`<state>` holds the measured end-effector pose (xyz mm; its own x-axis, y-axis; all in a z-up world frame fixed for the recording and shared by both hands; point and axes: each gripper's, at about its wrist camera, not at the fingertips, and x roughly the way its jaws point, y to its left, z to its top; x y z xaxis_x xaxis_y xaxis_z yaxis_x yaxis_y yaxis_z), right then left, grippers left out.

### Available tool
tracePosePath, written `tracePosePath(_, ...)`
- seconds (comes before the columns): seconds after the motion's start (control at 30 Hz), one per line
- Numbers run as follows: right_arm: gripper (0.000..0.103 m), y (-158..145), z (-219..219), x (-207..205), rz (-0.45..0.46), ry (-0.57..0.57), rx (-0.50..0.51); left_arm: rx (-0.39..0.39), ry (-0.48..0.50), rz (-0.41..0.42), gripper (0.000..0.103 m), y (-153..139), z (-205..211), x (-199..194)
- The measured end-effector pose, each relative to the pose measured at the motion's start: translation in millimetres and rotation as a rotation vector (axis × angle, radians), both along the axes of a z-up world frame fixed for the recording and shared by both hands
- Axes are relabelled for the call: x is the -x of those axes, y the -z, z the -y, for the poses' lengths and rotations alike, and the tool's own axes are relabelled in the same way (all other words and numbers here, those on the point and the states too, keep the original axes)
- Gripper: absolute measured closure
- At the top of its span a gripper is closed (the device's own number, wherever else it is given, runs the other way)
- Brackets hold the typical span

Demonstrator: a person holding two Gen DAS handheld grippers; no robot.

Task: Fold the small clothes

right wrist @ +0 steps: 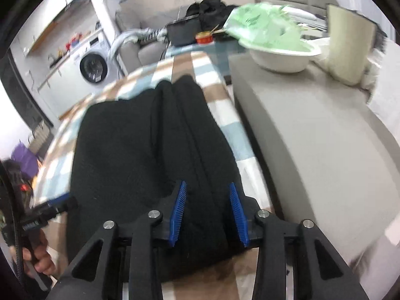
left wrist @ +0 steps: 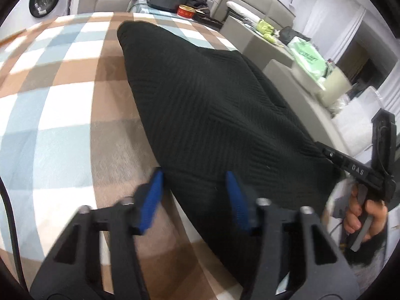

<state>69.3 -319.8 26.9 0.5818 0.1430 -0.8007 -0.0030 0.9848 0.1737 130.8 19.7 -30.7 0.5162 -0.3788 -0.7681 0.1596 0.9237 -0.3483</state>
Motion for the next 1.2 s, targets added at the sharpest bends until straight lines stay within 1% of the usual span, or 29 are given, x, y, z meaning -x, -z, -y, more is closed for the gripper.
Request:
tracePosePath(0.03,0.07,5,-2,-5,-0.016,-0.015,0.019,-0.008,-0.001,-0.002,0.076,1,1,-3)
tracePosePath(0.07,0.072,10,-3,-8,-0.035,-0.024,0.019,-0.013,-0.008,0.002,0.084,1,0,-5)
tracePosePath(0.1,0.075,14,-3,-9,-0.05,-0.026,0.008,-0.006,-0.014,0.003,0.087,0,-2,-6)
tracePosePath(0.13,0.075,17,-3,-10,-0.064,-0.027,-0.004,0.004,-0.016,0.002,0.088,1,-4,-6)
tracePosePath(0.3,0.075,19,-11,-2,-0.091,-0.054,-0.06,-0.009,-0.046,0.013,0.09,-1,-24,-2)
tracePosePath(0.43,0.075,18,-37,11,-0.116,-0.133,-0.103,-0.029,-0.109,0.017,0.092,-7,-62,13)
tracePosePath(0.47,0.075,18,-48,16,-0.126,-0.173,-0.1,-0.031,-0.121,0.012,0.092,-8,-68,14)
tracePosePath(0.53,0.074,15,-58,16,-0.135,-0.216,-0.084,-0.044,-0.151,0.009,0.092,-9,-79,18)
tracePosePath(0.6,0.073,7,-56,13,-0.122,-0.217,-0.076,-0.046,-0.174,0.013,0.091,-12,-86,18)
tracePosePath(0.63,0.072,2,-52,9,-0.101,-0.201,-0.087,-0.038,-0.175,0.014,0.091,-14,-88,17)
tracePosePath(0.73,0.067,-11,-40,-13,-0.041,-0.149,-0.114,-0.042,-0.166,0.023,0.075,-18,-89,14)
tracePosePath(0.77,0.066,-14,-38,-24,-0.021,-0.133,-0.111,-0.041,-0.163,0.028,0.063,-20,-88,13)
tracePosePath(0.8,0.062,-16,-37,-33,-0.01,-0.126,-0.113,-0.035,-0.162,0.029,0.05,-21,-87,11)
tracePosePath(0.87,0.061,-17,-41,-60,0.005,-0.137,-0.136,-0.016,-0.158,0.023,0.04,-23,-84,6)
tracePosePath(0.93,0.058,-15,-48,-85,0.002,-0.16,-0.146,-0.026,-0.158,0.015,0.032,-23,-82,3)
tracePosePath(1.0,0.054,-8,-56,-108,-0.009,-0.185,-0.144,-0.037,-0.155,0.015,0.02,-24,-81,1)
tracePosePath(1.1,0.053,5,-70,-134,-0.04,-0.205,-0.13,-0.029,-0.143,0.029,0.015,-26,-79,0)
tracePosePath(1.2,0.049,17,-76,-153,-0.062,-0.205,-0.097,-0.028,-0.137,0.027,0.014,-26,-80,-1)
